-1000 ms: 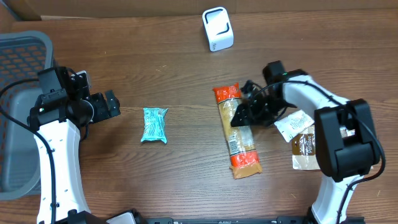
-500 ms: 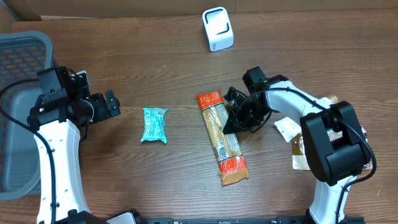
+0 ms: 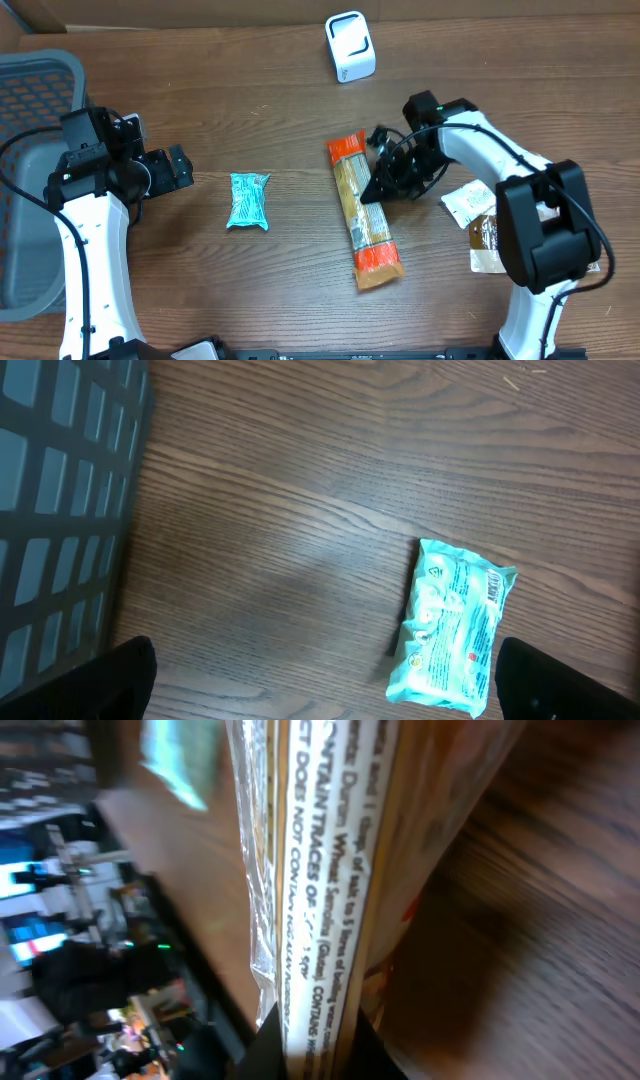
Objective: Scan the item barcode
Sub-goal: 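Regrasp the spaghetti package's top end with the right gripper, then lift the spaghetti package and hold it before the white scanner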
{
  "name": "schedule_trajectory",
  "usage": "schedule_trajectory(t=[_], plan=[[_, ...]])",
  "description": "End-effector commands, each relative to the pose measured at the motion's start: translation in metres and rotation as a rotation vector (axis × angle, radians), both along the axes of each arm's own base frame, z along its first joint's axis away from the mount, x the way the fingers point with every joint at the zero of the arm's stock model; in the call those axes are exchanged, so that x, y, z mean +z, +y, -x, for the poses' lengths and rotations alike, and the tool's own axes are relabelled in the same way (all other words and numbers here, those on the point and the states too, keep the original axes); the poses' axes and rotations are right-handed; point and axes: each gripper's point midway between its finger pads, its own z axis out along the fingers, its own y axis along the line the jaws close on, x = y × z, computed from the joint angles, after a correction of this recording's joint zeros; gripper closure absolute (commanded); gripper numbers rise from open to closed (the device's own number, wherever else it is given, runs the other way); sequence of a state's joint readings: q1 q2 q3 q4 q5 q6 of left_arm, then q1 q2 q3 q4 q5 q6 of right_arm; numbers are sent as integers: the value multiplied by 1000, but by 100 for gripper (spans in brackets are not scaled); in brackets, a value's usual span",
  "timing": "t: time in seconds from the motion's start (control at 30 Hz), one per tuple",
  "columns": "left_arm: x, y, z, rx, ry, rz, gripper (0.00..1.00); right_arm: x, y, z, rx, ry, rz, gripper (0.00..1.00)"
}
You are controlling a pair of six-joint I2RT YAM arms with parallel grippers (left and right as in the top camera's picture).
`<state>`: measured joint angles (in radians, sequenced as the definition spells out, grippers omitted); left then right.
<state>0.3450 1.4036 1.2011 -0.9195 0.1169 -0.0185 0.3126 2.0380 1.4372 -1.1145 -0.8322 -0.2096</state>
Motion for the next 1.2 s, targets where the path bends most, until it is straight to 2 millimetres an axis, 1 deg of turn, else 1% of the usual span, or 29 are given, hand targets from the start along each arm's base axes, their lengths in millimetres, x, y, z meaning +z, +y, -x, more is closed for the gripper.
schedule_trajectory(t=[0.0,0.1,0.17,0.2,0.27,0.33,0.37,0.4,0.47,0.77,0.97,1.17], plan=[[3,-1,-2,-21,-11,-6,0,115,13,-13,-22,-167,-333,96],[3,-1,-2,-21,-11,-6,0,151,1,-17,-67,-195,-431,96],[3,-1,-2,-21,-11,-6,0,180,-14,-21,-110,-214,-529,96],[3,-1,-2,-21,-11,-6,0,191,-21,-23,-131,-216,-563,96],[3,-1,-2,-21,-11,-6,1,204,-34,-29,-178,-219,-598,96],[3,-1,-2,-21,-11,-6,0,211,-46,-35,-216,-237,-598,96],[3,-1,-2,-21,-11,-6,0,215,-55,-40,-245,-252,-595,96],[3,-1,-2,-21,-11,-6,0,217,-59,-42,-258,-260,-591,96],[3,-1,-2,-21,-11,-6,0,216,-63,-46,-276,-274,-565,96],[3,-1,-2,-21,-11,-6,0,200,-72,-60,-333,-338,-405,96],[3,-1,-2,-21,-11,-6,0,184,-80,-68,-365,-364,-297,96],[3,-1,-2,-21,-11,-6,0,174,-78,-70,-362,-376,-231,96]])
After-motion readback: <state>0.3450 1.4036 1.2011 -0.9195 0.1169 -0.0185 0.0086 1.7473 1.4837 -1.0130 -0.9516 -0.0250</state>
